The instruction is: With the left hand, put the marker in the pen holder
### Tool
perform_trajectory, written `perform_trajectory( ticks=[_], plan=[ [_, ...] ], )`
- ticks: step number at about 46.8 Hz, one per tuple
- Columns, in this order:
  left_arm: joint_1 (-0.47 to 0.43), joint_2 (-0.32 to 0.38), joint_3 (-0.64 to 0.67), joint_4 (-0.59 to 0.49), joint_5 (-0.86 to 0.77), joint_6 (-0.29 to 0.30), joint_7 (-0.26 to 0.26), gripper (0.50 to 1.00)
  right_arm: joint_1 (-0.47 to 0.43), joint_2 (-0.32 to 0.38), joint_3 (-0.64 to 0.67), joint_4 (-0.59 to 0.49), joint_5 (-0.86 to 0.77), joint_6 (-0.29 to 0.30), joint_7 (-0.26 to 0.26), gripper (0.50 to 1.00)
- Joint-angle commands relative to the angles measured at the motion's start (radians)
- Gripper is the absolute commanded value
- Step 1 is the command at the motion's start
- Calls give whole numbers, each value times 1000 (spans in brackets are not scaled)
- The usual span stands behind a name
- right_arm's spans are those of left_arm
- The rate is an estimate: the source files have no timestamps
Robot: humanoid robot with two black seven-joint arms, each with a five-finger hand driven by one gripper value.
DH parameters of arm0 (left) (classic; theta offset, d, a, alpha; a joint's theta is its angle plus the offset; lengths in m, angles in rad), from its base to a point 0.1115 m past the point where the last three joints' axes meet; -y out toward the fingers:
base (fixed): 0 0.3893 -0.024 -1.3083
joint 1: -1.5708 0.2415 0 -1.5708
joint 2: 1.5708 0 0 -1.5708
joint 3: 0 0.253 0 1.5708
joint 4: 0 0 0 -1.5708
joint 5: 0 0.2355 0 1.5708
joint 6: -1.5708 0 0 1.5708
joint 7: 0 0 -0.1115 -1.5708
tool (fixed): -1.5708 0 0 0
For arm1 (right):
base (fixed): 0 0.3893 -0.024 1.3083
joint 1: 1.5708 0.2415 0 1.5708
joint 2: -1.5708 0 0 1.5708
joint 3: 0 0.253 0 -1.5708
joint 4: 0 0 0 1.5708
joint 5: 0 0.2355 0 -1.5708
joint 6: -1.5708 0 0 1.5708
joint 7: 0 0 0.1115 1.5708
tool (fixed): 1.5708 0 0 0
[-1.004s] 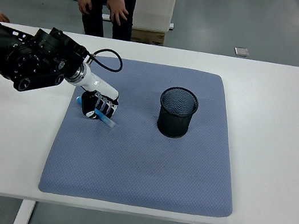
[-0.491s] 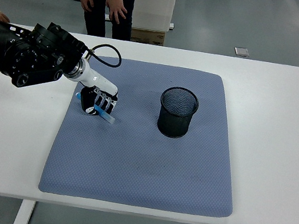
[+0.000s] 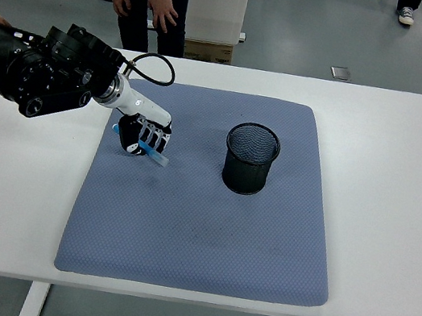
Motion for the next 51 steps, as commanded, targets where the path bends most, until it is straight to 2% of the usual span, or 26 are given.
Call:
perform_trajectory(
  ticks=[1, 27, 51],
  plan=[
    [-4, 1, -7, 3, -2, -1, 0, 500, 0, 0, 0, 2, 0, 0, 0, 1000],
    [-57, 3, -33, 15, -58, -4, 3, 500, 0, 0, 0, 0, 1, 0, -1, 1000],
    [-75, -2, -118, 17, -120, -4, 8, 500, 0, 0, 0, 0, 1, 0, 0, 1000]
  ],
)
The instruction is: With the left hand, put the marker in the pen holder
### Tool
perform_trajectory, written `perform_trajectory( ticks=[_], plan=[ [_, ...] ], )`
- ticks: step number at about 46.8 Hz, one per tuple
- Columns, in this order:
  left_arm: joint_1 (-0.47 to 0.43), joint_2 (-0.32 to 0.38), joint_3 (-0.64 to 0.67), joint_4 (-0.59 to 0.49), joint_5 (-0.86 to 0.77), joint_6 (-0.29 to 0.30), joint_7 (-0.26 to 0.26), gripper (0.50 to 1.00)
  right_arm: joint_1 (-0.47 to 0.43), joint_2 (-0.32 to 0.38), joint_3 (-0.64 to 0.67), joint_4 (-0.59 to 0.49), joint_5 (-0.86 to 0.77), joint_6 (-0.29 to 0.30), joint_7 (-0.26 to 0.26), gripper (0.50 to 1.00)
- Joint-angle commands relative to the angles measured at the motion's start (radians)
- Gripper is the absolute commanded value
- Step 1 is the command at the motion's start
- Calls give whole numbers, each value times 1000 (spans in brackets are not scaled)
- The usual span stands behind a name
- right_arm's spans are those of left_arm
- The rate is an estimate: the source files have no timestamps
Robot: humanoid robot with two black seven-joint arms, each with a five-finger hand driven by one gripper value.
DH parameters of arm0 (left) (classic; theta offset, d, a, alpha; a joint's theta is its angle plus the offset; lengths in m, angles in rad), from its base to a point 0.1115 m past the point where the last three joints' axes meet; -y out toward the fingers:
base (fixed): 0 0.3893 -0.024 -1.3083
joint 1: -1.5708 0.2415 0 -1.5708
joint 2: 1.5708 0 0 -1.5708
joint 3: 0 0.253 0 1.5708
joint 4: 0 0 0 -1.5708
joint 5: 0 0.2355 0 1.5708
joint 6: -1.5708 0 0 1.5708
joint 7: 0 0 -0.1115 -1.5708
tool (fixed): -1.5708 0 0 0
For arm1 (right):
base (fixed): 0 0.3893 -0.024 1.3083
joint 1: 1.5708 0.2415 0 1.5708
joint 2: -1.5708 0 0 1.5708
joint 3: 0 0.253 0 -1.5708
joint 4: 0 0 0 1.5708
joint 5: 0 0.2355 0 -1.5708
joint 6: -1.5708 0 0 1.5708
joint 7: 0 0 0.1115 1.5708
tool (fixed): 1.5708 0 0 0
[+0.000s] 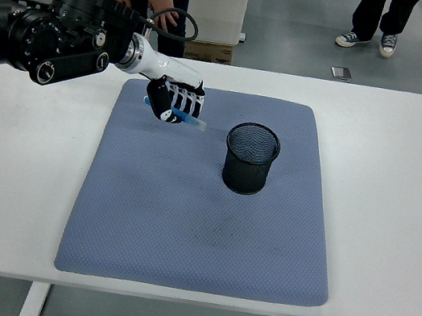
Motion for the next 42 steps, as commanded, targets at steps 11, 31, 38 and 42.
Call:
perform_trajectory(
  ticks=[11, 31, 38, 42],
  plan=[
    [-11, -9, -33, 0, -15, 0, 2, 500, 0, 0, 0, 0, -1, 0, -1, 1000],
    [-12, -49, -100, 0, -70, -1, 3, 500, 0, 0, 0, 0, -1, 0, 0, 1000],
    [-14, -66, -120, 0, -80, -1, 5, 500, 0, 0, 0, 0, -1, 0, 0, 1000],
    [-15, -72, -137, -2, -84, -1, 5, 500, 0, 0, 0, 0, -1, 0, 0, 1000]
  ],
)
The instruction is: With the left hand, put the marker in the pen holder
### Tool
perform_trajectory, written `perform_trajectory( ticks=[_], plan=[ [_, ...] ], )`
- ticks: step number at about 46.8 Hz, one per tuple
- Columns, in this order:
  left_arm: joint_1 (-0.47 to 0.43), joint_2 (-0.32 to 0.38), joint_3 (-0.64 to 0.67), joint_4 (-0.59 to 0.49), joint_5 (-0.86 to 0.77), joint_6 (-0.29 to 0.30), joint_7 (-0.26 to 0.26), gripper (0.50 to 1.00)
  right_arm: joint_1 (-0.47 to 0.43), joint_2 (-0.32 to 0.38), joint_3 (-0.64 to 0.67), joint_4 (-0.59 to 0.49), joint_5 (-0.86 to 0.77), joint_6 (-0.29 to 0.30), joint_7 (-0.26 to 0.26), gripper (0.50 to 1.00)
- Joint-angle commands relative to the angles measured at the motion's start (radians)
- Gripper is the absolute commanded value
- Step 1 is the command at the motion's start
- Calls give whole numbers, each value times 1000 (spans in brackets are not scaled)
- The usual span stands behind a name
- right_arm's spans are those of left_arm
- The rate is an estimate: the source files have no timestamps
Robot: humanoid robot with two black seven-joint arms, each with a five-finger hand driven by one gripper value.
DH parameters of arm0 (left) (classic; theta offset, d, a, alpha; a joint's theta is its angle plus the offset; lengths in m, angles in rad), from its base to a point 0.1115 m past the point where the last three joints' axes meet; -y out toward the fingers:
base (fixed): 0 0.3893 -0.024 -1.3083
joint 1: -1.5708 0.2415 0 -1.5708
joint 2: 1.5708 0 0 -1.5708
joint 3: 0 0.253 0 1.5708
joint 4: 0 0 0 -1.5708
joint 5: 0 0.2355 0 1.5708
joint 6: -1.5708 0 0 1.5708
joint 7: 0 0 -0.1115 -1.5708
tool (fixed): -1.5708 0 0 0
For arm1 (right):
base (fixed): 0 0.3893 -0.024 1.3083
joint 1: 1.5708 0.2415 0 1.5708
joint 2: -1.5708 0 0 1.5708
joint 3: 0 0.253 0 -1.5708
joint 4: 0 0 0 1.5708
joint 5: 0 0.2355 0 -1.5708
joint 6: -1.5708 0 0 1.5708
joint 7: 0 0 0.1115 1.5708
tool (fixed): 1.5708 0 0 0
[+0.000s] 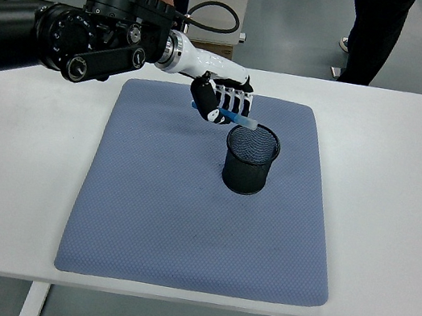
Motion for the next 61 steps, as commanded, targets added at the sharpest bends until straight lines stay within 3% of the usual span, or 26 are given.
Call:
perform_trajectory(
  ticks=[1, 18, 37, 61],
  plan=[
    [-2, -4, -17, 0, -5, 0, 6, 500, 2, 0, 0, 0, 1, 0, 0, 1000],
    [-3, -56, -72, -1, -14, 0, 21, 500, 0, 0, 0, 0, 0, 0, 0, 1000],
    [5, -98, -117, -1, -154, 2, 43, 500, 0, 0, 0, 0, 0, 0, 0, 1000],
    [58, -93, -118, -1, -344, 15, 41, 500, 0, 0, 0, 0, 0, 0, 0, 1000]
  ],
)
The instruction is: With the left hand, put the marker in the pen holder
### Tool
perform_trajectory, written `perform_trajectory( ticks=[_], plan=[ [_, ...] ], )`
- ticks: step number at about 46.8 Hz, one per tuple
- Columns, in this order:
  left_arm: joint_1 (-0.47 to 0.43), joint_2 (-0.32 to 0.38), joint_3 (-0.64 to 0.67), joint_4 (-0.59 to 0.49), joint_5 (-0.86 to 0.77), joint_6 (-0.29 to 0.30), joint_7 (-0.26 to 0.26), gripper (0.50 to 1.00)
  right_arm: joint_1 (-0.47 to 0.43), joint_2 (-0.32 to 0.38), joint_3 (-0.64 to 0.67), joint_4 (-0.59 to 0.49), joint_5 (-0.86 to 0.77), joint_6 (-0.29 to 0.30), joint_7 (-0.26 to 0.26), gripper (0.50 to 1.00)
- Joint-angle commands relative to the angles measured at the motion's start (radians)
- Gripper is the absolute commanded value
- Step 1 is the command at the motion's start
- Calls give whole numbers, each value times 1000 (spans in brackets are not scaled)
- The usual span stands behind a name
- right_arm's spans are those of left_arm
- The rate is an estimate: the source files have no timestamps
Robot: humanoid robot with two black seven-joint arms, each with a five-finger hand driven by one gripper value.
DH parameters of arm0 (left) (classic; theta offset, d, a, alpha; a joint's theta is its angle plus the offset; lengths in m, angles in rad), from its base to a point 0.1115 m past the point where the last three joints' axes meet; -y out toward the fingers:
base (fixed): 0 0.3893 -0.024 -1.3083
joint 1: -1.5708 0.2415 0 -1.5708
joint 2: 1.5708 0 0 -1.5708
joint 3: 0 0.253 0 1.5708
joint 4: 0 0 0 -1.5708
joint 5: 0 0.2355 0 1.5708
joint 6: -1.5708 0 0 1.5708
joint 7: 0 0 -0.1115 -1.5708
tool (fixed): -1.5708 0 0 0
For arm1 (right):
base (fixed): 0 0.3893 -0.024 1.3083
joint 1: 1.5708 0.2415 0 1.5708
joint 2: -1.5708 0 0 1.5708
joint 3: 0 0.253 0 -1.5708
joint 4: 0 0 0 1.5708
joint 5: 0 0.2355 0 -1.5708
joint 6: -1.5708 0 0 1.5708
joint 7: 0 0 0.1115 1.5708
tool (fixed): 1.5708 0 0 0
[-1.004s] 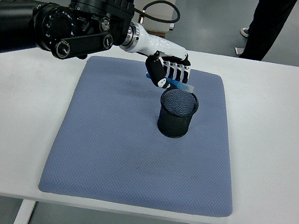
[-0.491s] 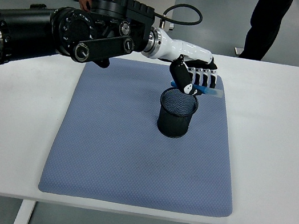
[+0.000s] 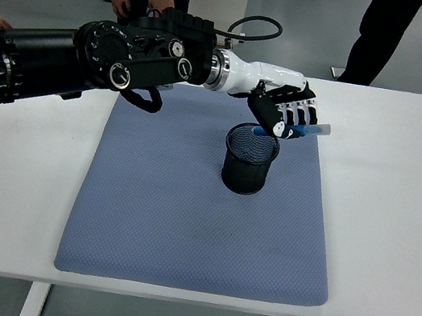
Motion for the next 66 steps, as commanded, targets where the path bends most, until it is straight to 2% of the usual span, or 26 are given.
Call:
perform_trajectory(
  ticks=[1, 10, 18, 22, 24, 34, 42, 53, 66],
  plan=[
    [12, 2, 0, 1, -27, 1, 0, 500, 1, 0, 0, 0, 0, 0, 0, 1000],
    [27, 2, 2, 1, -83, 23, 0, 508, 0, 0, 0, 0, 0, 0, 0, 1000],
    [46, 8, 2, 2, -87, 47, 2, 774, 0, 0, 0, 0, 0, 0, 0, 1000],
    [46, 9, 0, 2, -87, 52, 0, 961, 0, 0, 0, 0, 1, 0, 0, 1000],
    [44, 9, 0, 2, -87, 52, 0, 1000, 0, 0, 0, 0, 0, 0, -2, 1000],
    [36, 12, -17, 2, -132, 52, -4, 1000, 0, 0, 0, 0, 0, 0, 0, 1000],
    [50, 117, -81, 2, -271, 53, -9, 1000, 0, 0, 0, 0, 0, 0, 0, 1000],
    [197, 250, -194, 47, -277, 50, -15, 1000, 0, 0, 0, 0, 0, 0, 0, 1000],
    [375, 356, -503, 77, -275, 47, -17, 1000, 0, 0, 0, 0, 0, 0, -2, 1000]
  ],
)
